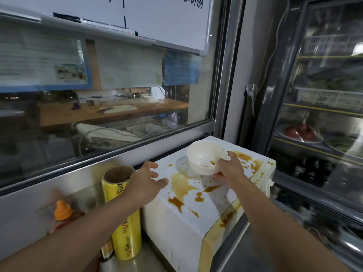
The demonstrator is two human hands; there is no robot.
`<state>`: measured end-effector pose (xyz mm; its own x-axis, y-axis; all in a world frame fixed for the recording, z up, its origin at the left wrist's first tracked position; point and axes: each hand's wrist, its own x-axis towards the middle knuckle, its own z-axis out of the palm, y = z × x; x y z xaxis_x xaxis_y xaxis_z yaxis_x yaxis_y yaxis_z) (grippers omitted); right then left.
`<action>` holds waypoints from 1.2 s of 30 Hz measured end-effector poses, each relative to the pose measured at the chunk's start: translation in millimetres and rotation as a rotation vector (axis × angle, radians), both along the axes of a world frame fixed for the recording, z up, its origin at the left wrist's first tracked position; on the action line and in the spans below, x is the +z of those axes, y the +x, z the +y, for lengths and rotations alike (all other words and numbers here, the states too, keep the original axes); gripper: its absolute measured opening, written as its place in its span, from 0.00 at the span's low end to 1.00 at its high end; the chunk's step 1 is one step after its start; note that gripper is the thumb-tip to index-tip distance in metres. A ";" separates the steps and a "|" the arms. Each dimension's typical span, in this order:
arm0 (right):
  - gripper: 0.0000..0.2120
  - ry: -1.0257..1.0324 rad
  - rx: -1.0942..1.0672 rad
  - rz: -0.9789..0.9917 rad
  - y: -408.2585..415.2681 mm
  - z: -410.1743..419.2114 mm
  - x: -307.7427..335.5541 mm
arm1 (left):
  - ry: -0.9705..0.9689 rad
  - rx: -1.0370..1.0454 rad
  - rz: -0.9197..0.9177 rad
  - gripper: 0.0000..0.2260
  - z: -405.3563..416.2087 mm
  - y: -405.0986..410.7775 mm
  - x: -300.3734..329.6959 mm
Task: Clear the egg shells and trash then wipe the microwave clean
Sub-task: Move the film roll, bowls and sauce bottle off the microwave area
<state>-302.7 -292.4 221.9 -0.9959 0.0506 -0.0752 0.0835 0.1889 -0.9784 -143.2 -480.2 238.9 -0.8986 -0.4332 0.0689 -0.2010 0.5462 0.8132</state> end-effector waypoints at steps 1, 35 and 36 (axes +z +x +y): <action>0.25 -0.028 0.013 0.006 5.1 -1.7 1.7 | 0.005 -0.001 0.001 0.22 -2.8 5.0 0.6; 0.19 0.188 0.381 -0.309 302.0 -159.0 -109.3 | 0.286 0.221 -0.226 0.16 -139.9 280.8 -117.8; 0.18 0.214 0.393 -0.315 303.5 -162.5 -118.8 | 0.318 0.242 -0.237 0.16 -139.8 282.2 -124.1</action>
